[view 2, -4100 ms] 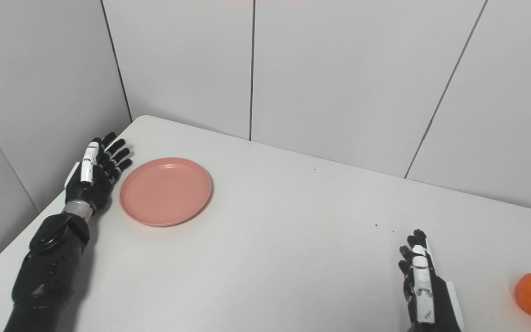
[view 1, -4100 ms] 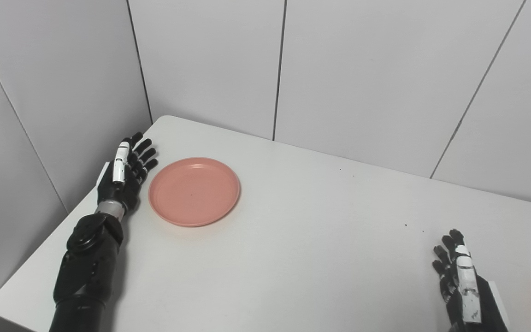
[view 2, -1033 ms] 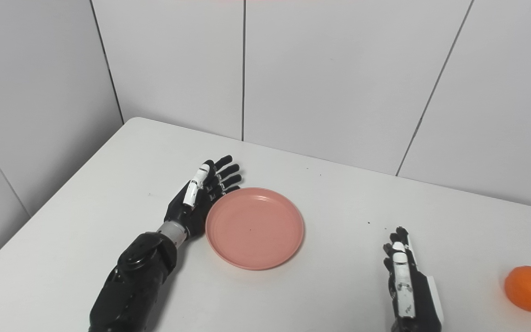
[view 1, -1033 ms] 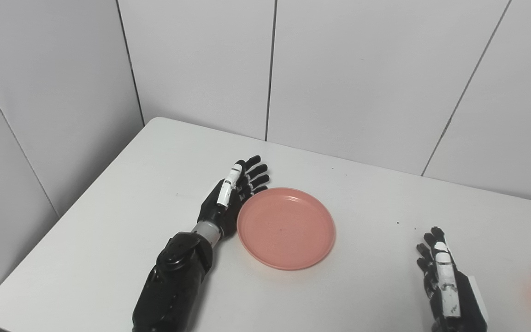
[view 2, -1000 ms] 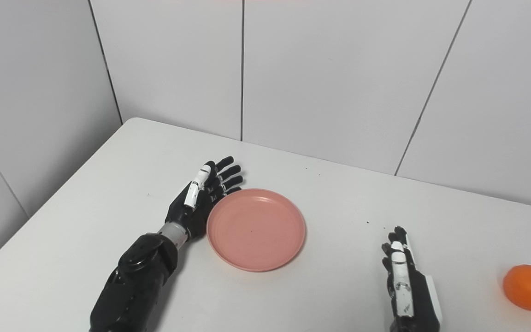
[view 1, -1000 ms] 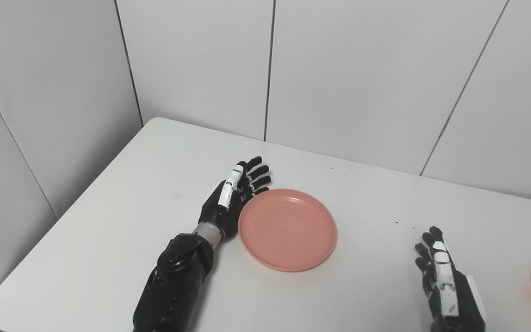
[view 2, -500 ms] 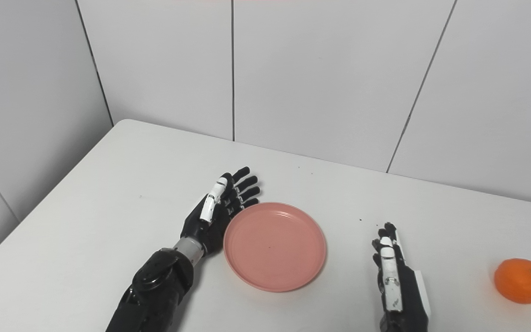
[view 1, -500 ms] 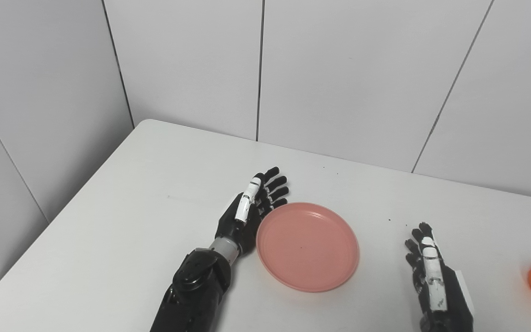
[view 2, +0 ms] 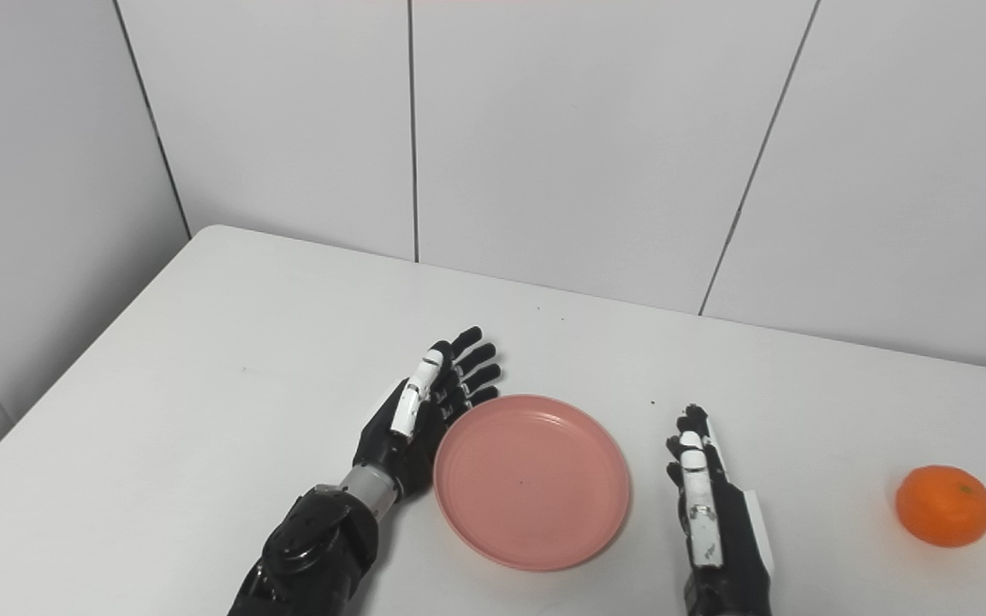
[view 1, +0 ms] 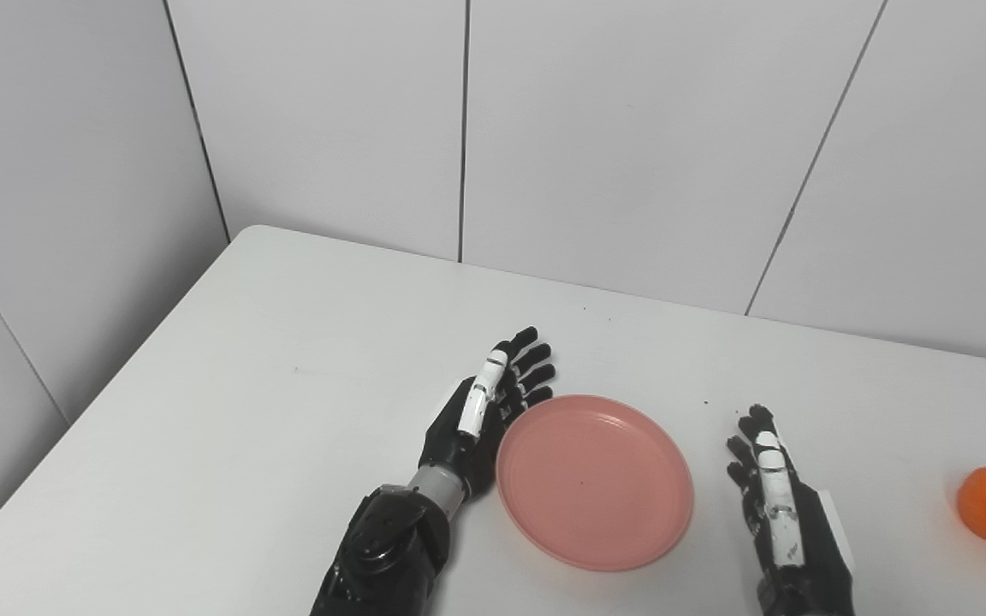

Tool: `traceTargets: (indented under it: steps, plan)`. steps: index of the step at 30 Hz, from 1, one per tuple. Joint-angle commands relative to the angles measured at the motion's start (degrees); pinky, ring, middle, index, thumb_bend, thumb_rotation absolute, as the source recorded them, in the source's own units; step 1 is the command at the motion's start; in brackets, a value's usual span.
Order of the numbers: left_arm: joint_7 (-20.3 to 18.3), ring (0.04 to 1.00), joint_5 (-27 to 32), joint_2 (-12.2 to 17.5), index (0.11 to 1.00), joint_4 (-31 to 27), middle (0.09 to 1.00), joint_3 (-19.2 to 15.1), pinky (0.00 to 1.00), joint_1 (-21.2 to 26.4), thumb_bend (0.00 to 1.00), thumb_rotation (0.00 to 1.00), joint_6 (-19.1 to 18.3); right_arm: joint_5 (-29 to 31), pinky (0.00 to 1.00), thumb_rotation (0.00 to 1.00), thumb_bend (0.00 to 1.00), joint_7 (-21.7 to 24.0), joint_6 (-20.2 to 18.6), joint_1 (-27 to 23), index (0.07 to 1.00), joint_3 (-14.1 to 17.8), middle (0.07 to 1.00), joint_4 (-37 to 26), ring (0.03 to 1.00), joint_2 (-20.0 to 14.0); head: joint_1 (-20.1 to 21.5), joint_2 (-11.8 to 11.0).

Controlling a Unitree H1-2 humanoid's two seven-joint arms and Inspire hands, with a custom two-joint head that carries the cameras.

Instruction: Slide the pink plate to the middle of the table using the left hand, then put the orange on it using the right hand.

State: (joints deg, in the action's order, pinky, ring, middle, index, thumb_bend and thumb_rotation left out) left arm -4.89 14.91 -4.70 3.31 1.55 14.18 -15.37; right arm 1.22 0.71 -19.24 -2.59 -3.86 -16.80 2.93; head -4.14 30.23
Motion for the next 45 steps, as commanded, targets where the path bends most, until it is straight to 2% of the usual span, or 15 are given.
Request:
traceTargets:
  steps: [1, 9, 14, 20, 25, 30, 33, 37, 42, 44, 45]
  plan:
    - [0.1, 0.932, -0.7, -0.3, 0.915, 1.3, 0.936, 0.1, 0.93, -1.7, 0.36, 1.00, -0.9, -0.5, 0.98, 1.00, 0.28, -0.3, 2.9, -1.2, 0.977, -0.3, 0.974, -1.0, 0.958, 0.6, 0.5, 0.0]
    - [0.0, 0.947, -0.7, -0.3, 0.961, 1.9, 0.958, -0.1, 0.94, -2.4, 0.37, 1.00, 0.0, -1.4, 0.97, 1.00, 0.28, -1.2, 2.5, -1.7, 0.964, -0.4, 0.963, -0.8, 0.948, 1.3, 3.2, 0.4]
    - [0.6, 0.936, -1.0, -0.4, 0.939, 2.1, 0.944, -0.7, 0.93, -2.6, 0.37, 1.00, 0.8, -3.1, 0.96, 1.00, 0.29, -1.0, 2.8, -2.1, 0.958, -1.2, 0.959, -1.1, 0.942, 0.5, 5.8, 0.7]
    - [-0.2, 0.935, -0.6, 0.2, 0.943, 2.7, 0.941, -1.1, 0.93, -2.8, 0.37, 1.00, 1.7, -8.7, 0.91, 1.00, 0.29, -2.2, 1.8, -3.4, 0.923, -2.4, 0.927, -3.6, 0.901, -0.4, 9.7, 0.6]
    - [-1.2, 0.939, 0.3, 0.5, 0.949, 3.5, 0.946, -2.0, 0.94, -2.6, 0.37, 1.00, 2.5, -11.0, 0.92, 1.00, 0.30, -2.3, 0.9, -4.7, 0.915, -2.0, 0.921, -5.2, 0.907, -0.9, 13.0, -0.2]
    - [-2.5, 0.938, 1.3, 0.9, 0.948, 4.6, 0.947, -3.1, 0.94, -2.4, 0.36, 1.00, 3.6, -13.0, 0.88, 1.00, 0.32, -1.8, -0.3, -5.6, 0.899, -1.8, 0.905, -7.1, 0.882, -1.9, 15.6, -0.6]
    - [-3.0, 0.937, 2.2, 1.5, 0.950, 5.1, 0.946, -3.8, 0.95, -2.2, 0.36, 1.00, 3.5, -14.0, 0.91, 1.00, 0.33, -1.7, -0.2, -6.6, 0.890, -1.5, 0.894, -7.3, 0.879, -2.5, 18.5, -1.3]
    - [-3.8, 0.940, 3.2, 2.2, 0.948, 5.9, 0.944, -4.8, 0.96, -1.9, 0.36, 1.00, 3.2, -15.4, 0.87, 1.00, 0.34, -1.7, -0.3, -8.2, 0.860, -1.4, 0.871, -7.2, 0.861, -3.1, 20.8, -1.9]
    - [-4.7, 0.942, 4.7, 3.0, 0.950, 6.3, 0.947, -5.8, 0.96, -1.7, 0.35, 1.00, 2.7, -21.0, 0.81, 1.00, 0.33, -2.1, 0.1, -10.2, 0.842, -1.9, 0.846, -8.4, 0.837, -4.6, 24.3, -2.8]
    - [-5.1, 0.945, 5.2, 3.4, 0.951, 6.6, 0.951, -6.1, 0.96, -1.7, 0.35, 1.00, 2.8, -23.2, 0.81, 0.98, 0.35, -2.1, -0.3, -10.8, 0.848, -1.9, 0.856, -8.9, 0.843, -5.3, 25.7, -3.1]
    - [-5.4, 0.955, 5.5, 3.6, 0.959, 6.8, 0.959, -6.2, 0.98, -1.7, 0.35, 1.00, 2.9, -24.8, 0.79, 0.96, 0.41, -2.0, -0.4, -11.2, 0.851, -2.0, 0.858, -9.0, 0.839, -5.9, 26.7, -3.3]
